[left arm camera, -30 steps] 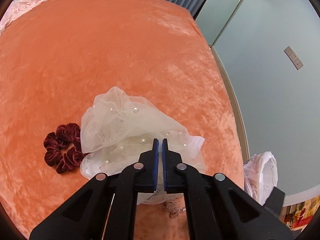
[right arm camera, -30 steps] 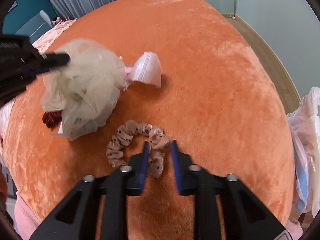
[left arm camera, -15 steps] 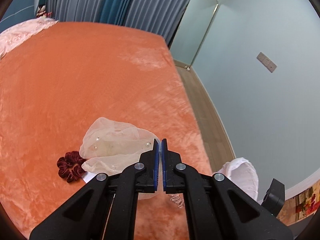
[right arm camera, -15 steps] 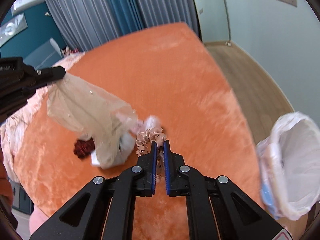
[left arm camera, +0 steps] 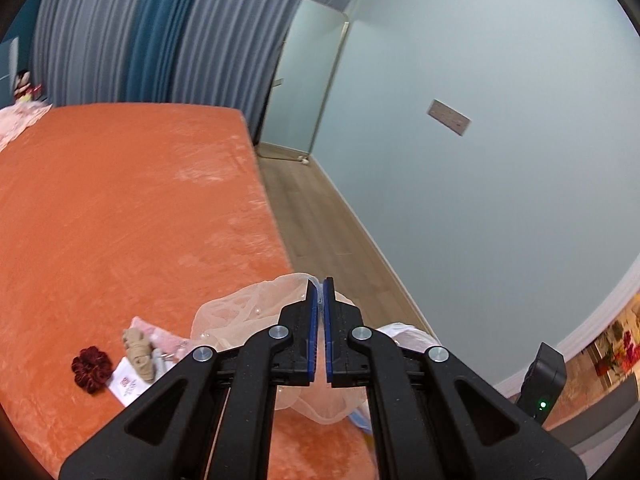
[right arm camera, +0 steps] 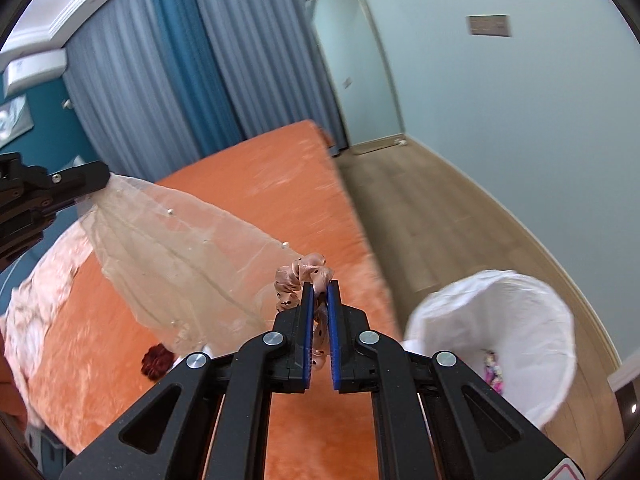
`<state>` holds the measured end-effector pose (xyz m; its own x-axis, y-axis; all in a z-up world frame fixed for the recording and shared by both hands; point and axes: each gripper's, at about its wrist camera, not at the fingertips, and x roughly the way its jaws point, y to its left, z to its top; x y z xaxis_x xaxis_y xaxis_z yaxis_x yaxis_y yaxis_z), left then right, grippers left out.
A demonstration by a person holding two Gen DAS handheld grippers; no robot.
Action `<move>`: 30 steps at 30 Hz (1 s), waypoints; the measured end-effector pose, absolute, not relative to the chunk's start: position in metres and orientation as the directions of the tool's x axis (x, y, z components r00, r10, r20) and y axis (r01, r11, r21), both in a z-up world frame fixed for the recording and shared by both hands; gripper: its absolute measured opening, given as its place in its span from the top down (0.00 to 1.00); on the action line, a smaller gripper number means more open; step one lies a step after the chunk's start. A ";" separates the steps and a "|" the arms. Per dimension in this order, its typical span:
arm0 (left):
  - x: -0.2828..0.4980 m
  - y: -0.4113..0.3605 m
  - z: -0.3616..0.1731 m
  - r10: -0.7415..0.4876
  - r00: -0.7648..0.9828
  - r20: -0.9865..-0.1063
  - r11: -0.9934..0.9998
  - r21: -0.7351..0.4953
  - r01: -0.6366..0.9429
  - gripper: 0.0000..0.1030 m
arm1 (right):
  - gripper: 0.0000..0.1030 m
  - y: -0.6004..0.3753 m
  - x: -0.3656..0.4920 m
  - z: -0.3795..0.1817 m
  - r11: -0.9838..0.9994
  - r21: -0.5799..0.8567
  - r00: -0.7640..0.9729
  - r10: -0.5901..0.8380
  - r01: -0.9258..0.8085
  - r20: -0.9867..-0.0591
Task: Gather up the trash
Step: 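Carry tulle and pink scrunchie over the bin and open both grippers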
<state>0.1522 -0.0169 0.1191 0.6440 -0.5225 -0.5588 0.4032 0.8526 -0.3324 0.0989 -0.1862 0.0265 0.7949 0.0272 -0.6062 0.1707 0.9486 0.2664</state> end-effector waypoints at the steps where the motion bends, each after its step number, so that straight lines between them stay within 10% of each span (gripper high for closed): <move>1: 0.149 -0.028 0.122 -0.534 0.637 -0.556 0.845 -0.330 0.421 0.98 | 0.94 -0.197 0.094 0.028 0.944 0.269 0.797 0.011 0.190 -0.604; 30: 0.111 -0.197 0.084 -0.655 0.439 -0.615 0.716 -0.317 0.622 0.96 | 0.86 -0.315 0.028 -0.003 0.845 0.297 0.745 -0.163 0.443 -0.647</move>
<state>0.1115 -0.1966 0.0837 0.4394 -0.6548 -0.6149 0.6224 0.7156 -0.3172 0.0277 -0.3146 -0.0035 0.7451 -0.1633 -0.6467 0.4435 0.8455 0.2975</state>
